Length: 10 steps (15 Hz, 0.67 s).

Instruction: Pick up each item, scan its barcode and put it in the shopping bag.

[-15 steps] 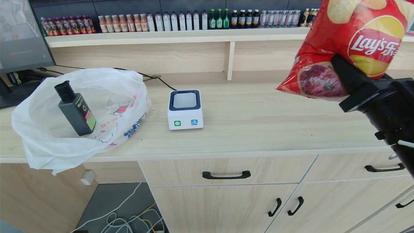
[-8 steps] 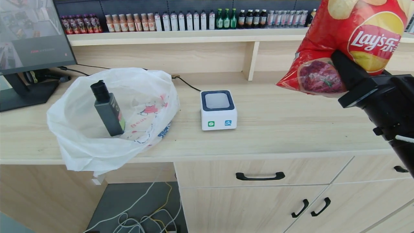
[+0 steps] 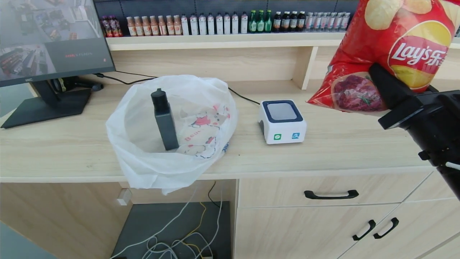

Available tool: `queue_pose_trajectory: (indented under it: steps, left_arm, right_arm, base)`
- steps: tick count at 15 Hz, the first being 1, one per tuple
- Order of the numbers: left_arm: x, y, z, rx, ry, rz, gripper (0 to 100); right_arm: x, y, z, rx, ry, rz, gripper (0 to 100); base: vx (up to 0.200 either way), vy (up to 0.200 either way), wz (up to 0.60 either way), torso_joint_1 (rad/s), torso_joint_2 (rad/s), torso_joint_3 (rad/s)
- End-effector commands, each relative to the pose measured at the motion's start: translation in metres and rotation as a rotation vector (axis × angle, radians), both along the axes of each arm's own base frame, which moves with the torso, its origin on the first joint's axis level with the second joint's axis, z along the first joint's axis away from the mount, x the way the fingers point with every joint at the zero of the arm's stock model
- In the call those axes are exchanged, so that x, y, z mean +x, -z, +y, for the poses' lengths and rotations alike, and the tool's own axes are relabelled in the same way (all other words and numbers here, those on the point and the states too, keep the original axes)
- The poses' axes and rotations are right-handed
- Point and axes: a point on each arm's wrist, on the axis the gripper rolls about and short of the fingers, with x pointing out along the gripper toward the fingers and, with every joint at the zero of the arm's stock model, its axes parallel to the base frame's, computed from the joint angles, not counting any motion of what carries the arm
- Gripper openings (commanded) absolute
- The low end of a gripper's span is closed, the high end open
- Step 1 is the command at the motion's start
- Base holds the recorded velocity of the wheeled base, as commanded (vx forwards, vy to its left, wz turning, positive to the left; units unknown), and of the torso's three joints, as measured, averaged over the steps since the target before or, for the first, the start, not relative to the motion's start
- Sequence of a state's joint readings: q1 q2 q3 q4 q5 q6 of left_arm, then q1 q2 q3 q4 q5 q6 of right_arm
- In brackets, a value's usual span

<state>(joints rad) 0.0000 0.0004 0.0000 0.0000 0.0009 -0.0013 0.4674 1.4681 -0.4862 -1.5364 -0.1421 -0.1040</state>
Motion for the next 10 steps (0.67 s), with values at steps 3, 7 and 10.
queue_pose_trajectory:
  steps: [3,7,10]
  left_arm:
    - [0.000,0.000,0.000,0.001,-0.001,0.000,100]
    - [0.000,0.000,0.000,0.001,0.001,0.000,100]
    - [0.000,0.000,0.000,0.001,0.001,0.000,100]
  right_arm:
    - [-0.002,0.005,0.000,-0.011,-0.012,0.002,0]
    - [0.001,0.012,0.000,-0.036,-0.036,0.014,0]
    - [0.014,0.017,0.001,-0.049,0.000,0.036,0]
  base:
    - [0.000,0.000,0.00,0.000,0.00,0.000]
    - [0.000,0.000,0.00,0.000,0.00,0.000]
    - [0.000,0.000,0.00,0.000,0.00,0.000]
